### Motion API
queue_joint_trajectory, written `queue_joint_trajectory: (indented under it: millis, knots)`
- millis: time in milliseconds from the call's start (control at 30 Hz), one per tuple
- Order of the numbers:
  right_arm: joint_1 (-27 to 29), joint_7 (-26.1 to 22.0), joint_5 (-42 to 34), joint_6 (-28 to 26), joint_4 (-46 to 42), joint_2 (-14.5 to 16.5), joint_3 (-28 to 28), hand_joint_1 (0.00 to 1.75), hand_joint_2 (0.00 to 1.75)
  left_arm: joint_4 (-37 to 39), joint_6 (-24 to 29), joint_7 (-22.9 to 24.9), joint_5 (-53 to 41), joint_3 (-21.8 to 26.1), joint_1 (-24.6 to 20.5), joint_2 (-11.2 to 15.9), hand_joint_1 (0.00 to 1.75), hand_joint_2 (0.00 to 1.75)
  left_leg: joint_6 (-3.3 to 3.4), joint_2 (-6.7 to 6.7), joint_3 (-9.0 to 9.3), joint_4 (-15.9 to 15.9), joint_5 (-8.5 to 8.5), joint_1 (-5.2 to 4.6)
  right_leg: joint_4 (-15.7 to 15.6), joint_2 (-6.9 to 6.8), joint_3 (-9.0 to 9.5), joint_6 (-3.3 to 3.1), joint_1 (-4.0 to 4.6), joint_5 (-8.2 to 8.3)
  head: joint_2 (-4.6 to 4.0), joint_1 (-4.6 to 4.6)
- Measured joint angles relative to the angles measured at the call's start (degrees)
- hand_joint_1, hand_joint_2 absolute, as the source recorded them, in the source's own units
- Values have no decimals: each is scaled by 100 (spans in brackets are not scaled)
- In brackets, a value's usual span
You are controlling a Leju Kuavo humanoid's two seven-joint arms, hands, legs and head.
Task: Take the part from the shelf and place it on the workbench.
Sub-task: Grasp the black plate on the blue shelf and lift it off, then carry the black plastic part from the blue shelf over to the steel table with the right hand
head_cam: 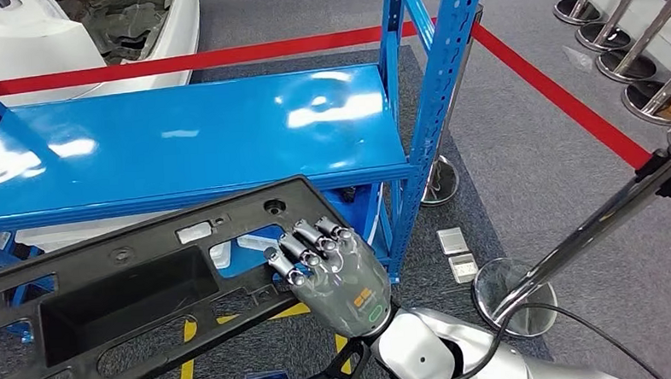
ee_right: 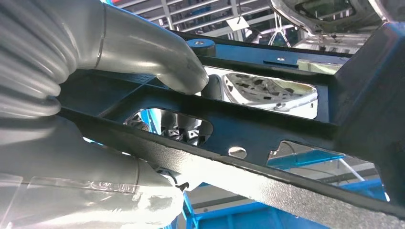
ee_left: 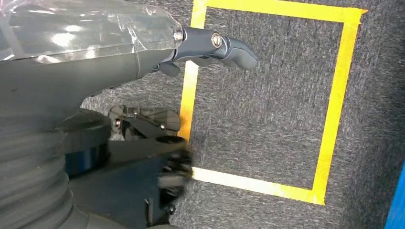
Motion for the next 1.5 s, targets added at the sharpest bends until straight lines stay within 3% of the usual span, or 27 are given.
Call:
queue_joint_trajectory:
  millis: [67, 100, 200, 267, 367, 400, 433, 467, 533, 600, 700, 733, 800, 867, 933, 967, 1033, 1100, 1233, 1300, 1367, 1400, 1433, 1467, 1500]
  knots:
    - [0, 1, -4, 0, 1, 1, 0, 175, 175, 1, -1, 1, 0, -1, -13, -1, 0, 175, 59, -11, 369, -688, 198, -24, 12, 2, -23, 50, 11, 34, 0, -1]
    - [-1, 2, -6, -1, 1, 2, 0, 175, 175, 1, -2, 2, 0, -1, -17, -1, 0, 175, 90, -16, 441, -861, 238, -39, 14, 1, -32, 81, 13, 53, 0, 0]
    - [-2, 3, -15, -1, 5, 8, 0, 175, 175, 0, -4, 2, 0, -1, -12, -3, 0, 175, 200, -5, 411, -944, 316, -52, 23, -3, -56, 182, 2, 90, 0, 0]
    - [-1, 13, -28, -1, 9, 9, 0, 175, 175, 0, -6, 3, 0, -1, -20, -4, 0, 175, 295, 18, 349, -984, 405, -34, 290, 6, -183, 236, -3, -148, 0, 18]
    - [5, 47, -43, 1, 17, 8, 0, 175, 175, 0, -8, 6, 0, -1, -26, -7, 0, 175, 350, 31, 181, -977, 513, -46, 1345, 13, -584, 282, -8, -814, 0, 82]
    - [8, 55, -45, 2, 23, 8, 0, 175, 175, 0, -9, 8, 0, -1, -25, -7, 0, 175, 352, 33, 127, -968, 545, -54, 1575, 13, -635, 286, -7, -905, 0, 93]
    - [10, 62, -45, 2, 31, 8, 0, 175, 175, 0, -9, 9, 0, 0, -23, -7, 0, 175, 349, 34, 78, -956, 574, -60, 1593, 13, -572, 281, -6, -886, 0, 99]
    - [11, 65, -45, 2, 37, 8, 0, 175, 175, 0, -9, 10, 0, 0, -23, -7, 0, 175, 344, 33, 37, -941, 597, -64, 1366, 13, -387, 265, -3, -766, 0, 104]
    - [6, 69, -47, 2, 44, 9, 0, 175, 175, 0, -9, 9, 0, 0, -25, -12, 0, 175, 319, 31, -20, -903, 630, -75, 522, 12, 153, 209, 10, -468, 0, 120]
    - [-1, 86, -63, -6, 45, 13, 0, 175, 175, 0, -9, 9, 0, -1, -27, -19, 0, 175, 272, 30, -64, -866, 663, -91, -27, 17, 438, 148, 35, -337, 0, 128]
    - [3, 154, -161, -59, 57, 15, -3, 175, 175, 0, -9, 15, 0, -1, -28, -22, 0, 175, 173, 25, -98, -849, 713, -91, -111, 21, 412, 55, 36, -266, 0, 126]
    - [4, 173, -204, -89, 61, 18, -5, 175, 175, 0, -9, 17, 0, 0, -28, -22, 0, 175, 138, 16, -127, -788, 652, -89, -127, 15, 389, 17, 20, -222, 0, 119]
    - [4, 190, -254, -139, 64, 27, -10, 175, 175, 0, -9, 17, 0, -1, -28, -23, 0, 175, 65, -2, -292, -360, 305, -64, -152, -7, 313, -47, -9, -134, 0, 74]
    - [9, 194, -273, -161, 68, 33, -11, 175, 175, 0, -9, 19, 0, -1, -25, -24, 0, 175, -3, -3, -546, 388, -142, -28, -144, -15, 211, -71, -6, -67, 0, 26]
    - [17, 196, -280, -165, 81, 33, -11, 175, 175, 0, -9, 20, 0, 0, -23, -24, 0, 175, -37, -2, -573, 732, -280, 0, -132, -19, 121, -57, -5, -6, 0, 17]
    - [22, 197, -281, -166, 88, 33, -11, 175, 175, 0, -9, 20, 0, 0, -23, -24, 0, 175, -40, -2, -420, 567, -195, 9, -124, -18, 86, -41, -7, 19, 0, 13]
    - [29, 197, -281, -170, 96, 33, -11, 175, 175, 0, -10, 20, 0, -1, -30, -24, 0, 175, -20, -10, 115, -272, 82, 27, -101, -14, 40, -2, -10, 55, 0, 6]
    - [28, 199, -280, -175, 98, 33, -14, 175, 175, 0, -14, 25, 0, -1, -39, -24, 0, 175, 25, -24, 448, -897, 245, 14, -71, -11, 8, 47, 5, 86, 0, 2]
    - [26, 211, -322, -176, 99, 39, -19, 175, 175, 0, -27, 36, 0, -3, -29, -28, 0, 175, 166, -17, 414, -997, 351, -13, -26, -10, -44, 171, 6, 106, 0, 1]
    - [30, 225, -396, -178, 101, 39, -30, 175, 175, 0, -38, 45, 0, -3, -40, -32, 0, 175, 268, 11, 335, -1030, 441, 3, 345, -1, -213, 217, -8, -206, 0, 32]
    - [44, 229, -463, -187, 101, 39, -40, 175, 175, 0, -46, 70, 0, -3, -43, -33, 0, 175, 319, 28, 223, -1023, 517, -8, 1107, 4, -506, 251, -15, -694, 0, 85]
    - [56, 227, -485, -194, 102, 39, -44, 175, 175, 0, -49, 85, 0, -3, -40, -33, 0, 175, 322, 33, 167, -1015, 550, -17, 1435, 4, -605, 264, -16, -847, 0, 102]
    - [68, 225, -495, -204, 104, 39, -46, 175, 175, 0, -50, 95, 0, -3, -39, -33, 0, 175, 321, 36, 115, -1004, 581, -25, 1582, 4, -609, 270, -15, -889, 0, 107]
    - [77, 219, -496, -219, 108, 39, -51, 175, 175, 0, -51, 102, 0, -3, -39, -33, 0, 175, 314, 36, 70, -989, 606, -28, 1497, 4, -494, 267, -15, -824, 0, 111]
    - [82, 214, -490, -239, 111, 39, -58, 175, 175, 0, -51, 107, 0, -3, -39, -33, 0, 175, 304, 36, 33, -970, 626, -28, 1176, 3, -262, 256, -16, -673, 0, 117]
